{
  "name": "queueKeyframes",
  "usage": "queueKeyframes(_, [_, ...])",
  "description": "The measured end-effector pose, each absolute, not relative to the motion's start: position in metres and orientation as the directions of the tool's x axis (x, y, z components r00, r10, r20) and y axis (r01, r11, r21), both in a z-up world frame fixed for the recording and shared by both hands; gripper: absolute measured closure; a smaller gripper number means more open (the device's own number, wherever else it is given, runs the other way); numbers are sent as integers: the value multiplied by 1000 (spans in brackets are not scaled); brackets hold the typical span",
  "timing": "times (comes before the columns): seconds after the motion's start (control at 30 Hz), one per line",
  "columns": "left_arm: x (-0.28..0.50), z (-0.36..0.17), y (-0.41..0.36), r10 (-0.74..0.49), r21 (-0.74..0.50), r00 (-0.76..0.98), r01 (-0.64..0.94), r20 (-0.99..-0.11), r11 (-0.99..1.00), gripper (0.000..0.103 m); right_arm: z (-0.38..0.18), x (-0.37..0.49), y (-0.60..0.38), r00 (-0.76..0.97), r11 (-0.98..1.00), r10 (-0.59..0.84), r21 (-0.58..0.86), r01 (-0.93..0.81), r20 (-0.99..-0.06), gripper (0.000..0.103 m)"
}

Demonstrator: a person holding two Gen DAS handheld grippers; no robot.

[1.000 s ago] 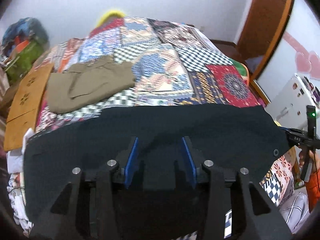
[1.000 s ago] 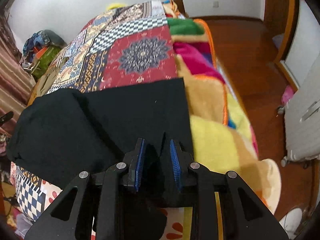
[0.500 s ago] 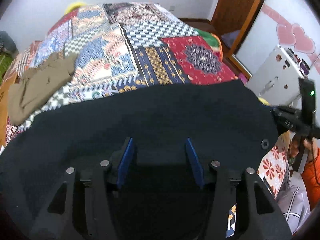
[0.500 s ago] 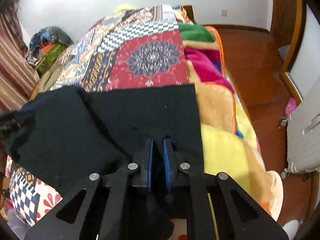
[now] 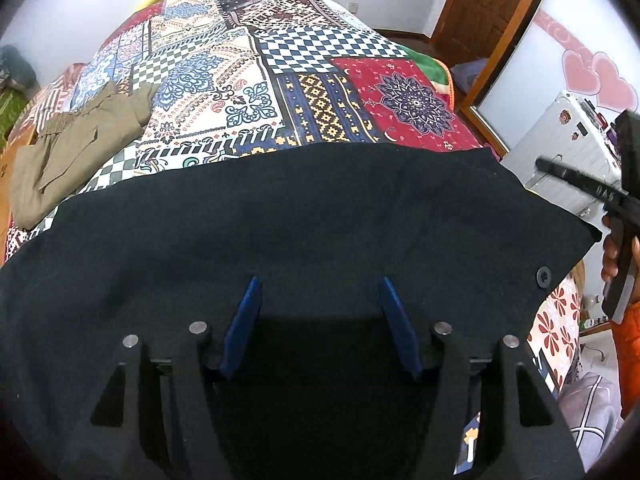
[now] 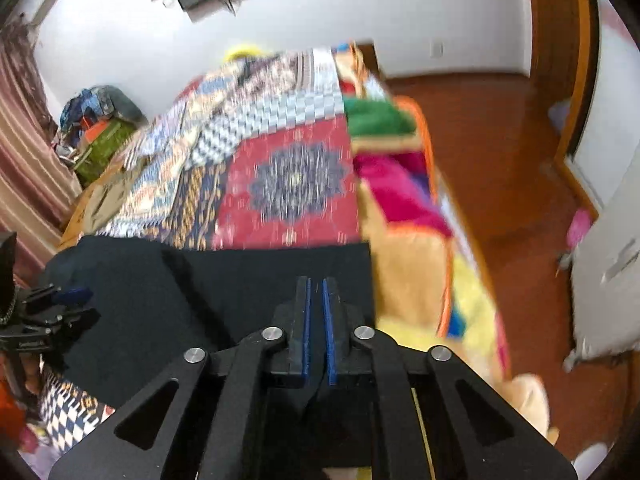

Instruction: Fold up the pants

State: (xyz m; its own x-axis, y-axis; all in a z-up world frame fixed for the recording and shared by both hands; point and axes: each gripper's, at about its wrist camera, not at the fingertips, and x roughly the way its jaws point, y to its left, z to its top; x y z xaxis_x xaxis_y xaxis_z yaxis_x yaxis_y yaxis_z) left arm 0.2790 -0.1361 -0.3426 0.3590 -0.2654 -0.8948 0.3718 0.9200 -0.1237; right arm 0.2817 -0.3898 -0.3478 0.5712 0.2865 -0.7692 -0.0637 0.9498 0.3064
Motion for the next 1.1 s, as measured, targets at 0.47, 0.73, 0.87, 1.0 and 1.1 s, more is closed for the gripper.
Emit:
queueKeyframes(0.47, [269, -330, -144, -276, -115, 378, 397, -884, 911, 41, -385, 273, -379, 437, 933, 340, 356, -48, -833, 78])
queueKeyframes(0.73, [265, -325, -147, -290, -120, 385, 409, -876, 905, 41, -390, 269, -374, 433, 939, 323, 340, -40, -841, 72])
queueKeyframes(0.87, [265, -324, -150, -289, -117, 387, 410, -876, 905, 41, -390, 275, -369, 467, 946, 304, 322, -43, -830, 84])
queueKeyframes(1.0, [265, -313, -154, -301, -115, 405, 422, -863, 899, 41, -382, 274, -365, 508, 947, 304, 314, -68, -806, 92])
queueKeyframes(1.1, [267, -304, -161, -312, -111, 419, 438, -853, 892, 41, -369, 270, -364, 560, 955, 282, 285, -85, -779, 92])
